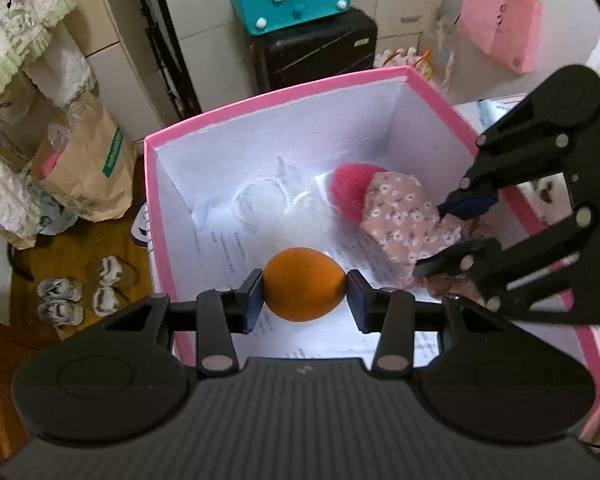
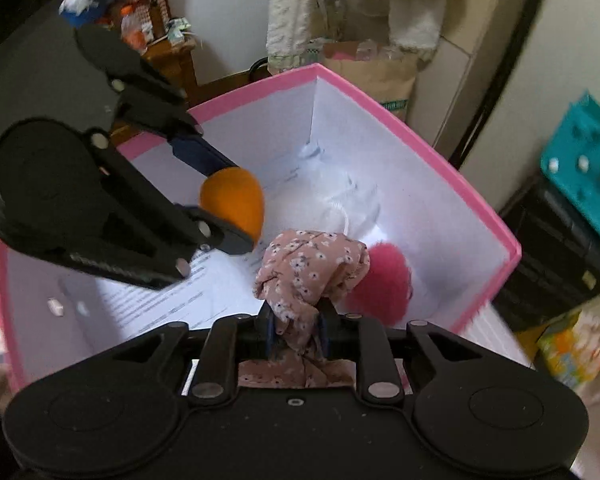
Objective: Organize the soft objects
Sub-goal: 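Open both grippers to drop the scrunchie and sponge into the box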
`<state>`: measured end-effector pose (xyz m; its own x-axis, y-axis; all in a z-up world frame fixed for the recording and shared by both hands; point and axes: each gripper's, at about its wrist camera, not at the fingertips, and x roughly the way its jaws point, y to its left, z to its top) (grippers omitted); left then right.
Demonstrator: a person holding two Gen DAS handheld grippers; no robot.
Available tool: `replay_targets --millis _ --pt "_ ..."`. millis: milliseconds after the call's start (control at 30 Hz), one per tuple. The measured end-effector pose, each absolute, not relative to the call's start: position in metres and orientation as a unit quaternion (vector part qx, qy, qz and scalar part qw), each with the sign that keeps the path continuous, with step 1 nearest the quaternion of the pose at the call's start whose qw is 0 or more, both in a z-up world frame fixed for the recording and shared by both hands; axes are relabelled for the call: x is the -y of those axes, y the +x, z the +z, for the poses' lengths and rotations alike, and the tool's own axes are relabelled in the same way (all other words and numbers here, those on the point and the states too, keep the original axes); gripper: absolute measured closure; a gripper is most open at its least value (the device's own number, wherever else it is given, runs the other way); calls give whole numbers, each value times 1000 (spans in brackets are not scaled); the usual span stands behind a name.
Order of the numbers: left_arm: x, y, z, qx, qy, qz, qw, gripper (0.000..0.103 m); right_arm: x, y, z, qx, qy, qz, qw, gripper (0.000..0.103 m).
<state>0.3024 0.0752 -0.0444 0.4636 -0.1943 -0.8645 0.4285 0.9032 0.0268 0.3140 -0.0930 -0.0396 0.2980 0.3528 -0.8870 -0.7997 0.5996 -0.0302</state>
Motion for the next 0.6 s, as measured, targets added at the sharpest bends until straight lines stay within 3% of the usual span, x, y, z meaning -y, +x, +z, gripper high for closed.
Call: replay_targets --millis 233,600 --pt "-76 315 -45 -492 108 -167 848 46 85 319 -40 -426 -276 368 779 48" --pt "-84 292 -26 -467 93 -172 862 43 122 278 -2 -398 -199 372 815 47"
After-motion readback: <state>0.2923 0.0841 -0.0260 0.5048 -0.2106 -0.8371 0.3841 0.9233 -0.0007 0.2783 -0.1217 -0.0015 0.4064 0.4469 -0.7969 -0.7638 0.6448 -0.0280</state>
